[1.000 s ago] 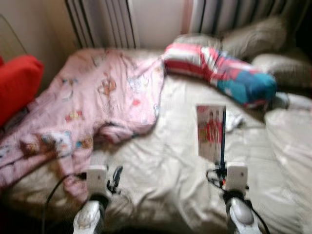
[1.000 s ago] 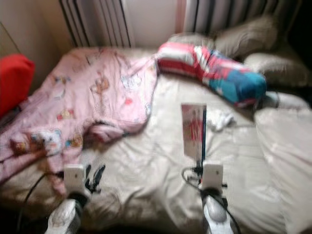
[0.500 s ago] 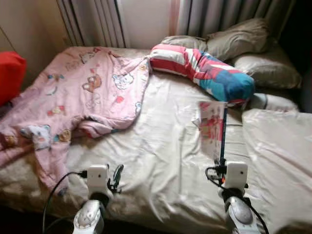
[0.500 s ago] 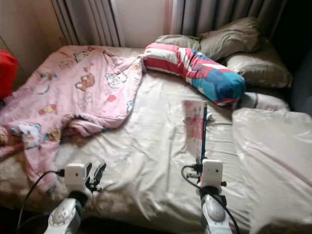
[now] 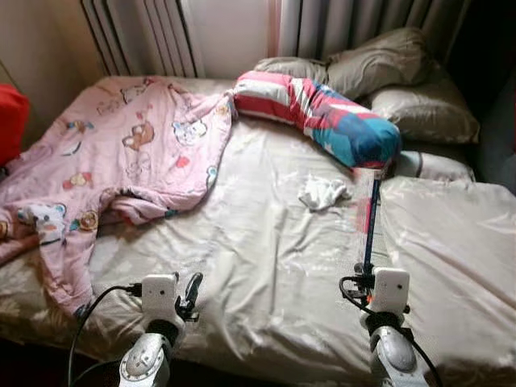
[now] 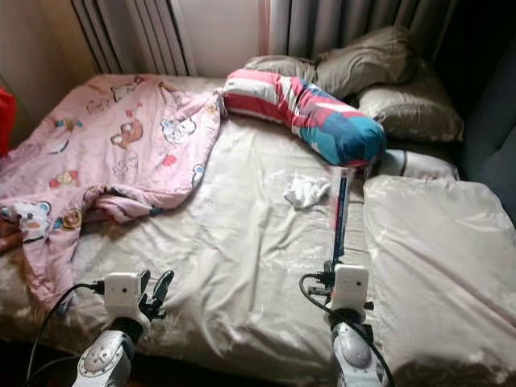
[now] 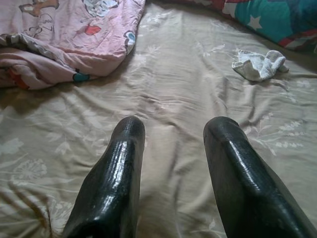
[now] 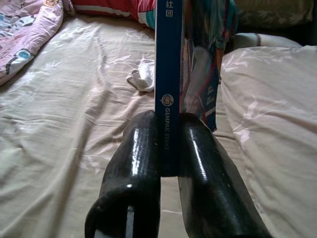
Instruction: Clean up the room
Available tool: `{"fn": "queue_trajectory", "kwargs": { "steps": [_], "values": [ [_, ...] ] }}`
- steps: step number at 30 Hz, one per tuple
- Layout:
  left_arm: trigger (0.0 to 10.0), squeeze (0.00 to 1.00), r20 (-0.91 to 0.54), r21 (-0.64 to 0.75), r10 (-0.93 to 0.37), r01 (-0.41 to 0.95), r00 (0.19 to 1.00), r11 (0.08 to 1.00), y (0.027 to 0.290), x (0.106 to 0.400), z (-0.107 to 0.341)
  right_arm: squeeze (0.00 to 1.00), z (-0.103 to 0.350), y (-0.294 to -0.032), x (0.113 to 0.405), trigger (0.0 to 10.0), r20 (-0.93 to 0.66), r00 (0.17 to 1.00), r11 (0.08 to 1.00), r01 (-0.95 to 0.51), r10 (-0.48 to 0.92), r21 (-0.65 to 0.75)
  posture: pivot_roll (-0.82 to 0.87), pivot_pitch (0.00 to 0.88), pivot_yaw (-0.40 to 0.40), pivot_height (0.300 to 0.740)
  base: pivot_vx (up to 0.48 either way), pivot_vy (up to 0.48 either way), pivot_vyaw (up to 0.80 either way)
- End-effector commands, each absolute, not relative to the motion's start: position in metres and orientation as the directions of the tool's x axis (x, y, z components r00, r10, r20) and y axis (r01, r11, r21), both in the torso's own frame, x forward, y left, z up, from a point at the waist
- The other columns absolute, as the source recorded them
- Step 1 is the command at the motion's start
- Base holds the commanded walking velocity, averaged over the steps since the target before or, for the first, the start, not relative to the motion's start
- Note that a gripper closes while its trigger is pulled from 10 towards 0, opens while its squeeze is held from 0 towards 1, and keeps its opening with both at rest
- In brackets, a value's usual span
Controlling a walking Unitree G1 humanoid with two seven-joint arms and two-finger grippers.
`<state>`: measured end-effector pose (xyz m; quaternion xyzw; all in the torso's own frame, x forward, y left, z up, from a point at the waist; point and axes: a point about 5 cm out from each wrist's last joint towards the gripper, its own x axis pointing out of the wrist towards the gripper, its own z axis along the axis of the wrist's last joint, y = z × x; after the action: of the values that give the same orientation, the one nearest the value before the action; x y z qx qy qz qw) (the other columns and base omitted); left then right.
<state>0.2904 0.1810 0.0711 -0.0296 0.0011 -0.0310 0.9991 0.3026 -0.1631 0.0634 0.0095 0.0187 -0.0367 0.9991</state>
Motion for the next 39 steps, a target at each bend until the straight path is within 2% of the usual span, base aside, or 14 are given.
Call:
{"fn": "queue_trajectory", "kwargs": {
  "steps": [1, 26, 39],
  "values": [
    [10.0, 0.00, -0.021, -0.055, -0.054, 0.052, 0.998, 0.997, 0.1858, 0.2863, 0.0660, 0.00, 0.0702, -0.1609, 0.3052, 10.0, -0.004, 0.998, 0.998, 0.065, -0.065, 0.018, -0.03, 0.202, 0.017, 0.740, 0.000, 0.000, 0.00],
    [10.0, 0.00, -0.019, -0.062, -0.060, 0.059, 0.998, 0.996, 0.1848, 0.2864, 0.0673, 0.00, 0.0685, -0.1612, 0.3063, 10.0, -0.021, 0.997, 0.997, 0.072, -0.072, 0.028, -0.02, 0.214, 0.020, 0.740, 0.000, 0.000, -0.75],
    [10.0, 0.00, -0.019, -0.054, -0.051, 0.050, 0.998, 0.997, 0.1865, 0.2857, 0.0670, 0.00, 0.0717, -0.1612, 0.3071, 10.0, 0.003, 0.997, 0.997, 0.071, -0.072, 0.020, -0.02, 0.217, 0.017, 0.740, 0.000, -0.056, 0.00]
  ]
}}
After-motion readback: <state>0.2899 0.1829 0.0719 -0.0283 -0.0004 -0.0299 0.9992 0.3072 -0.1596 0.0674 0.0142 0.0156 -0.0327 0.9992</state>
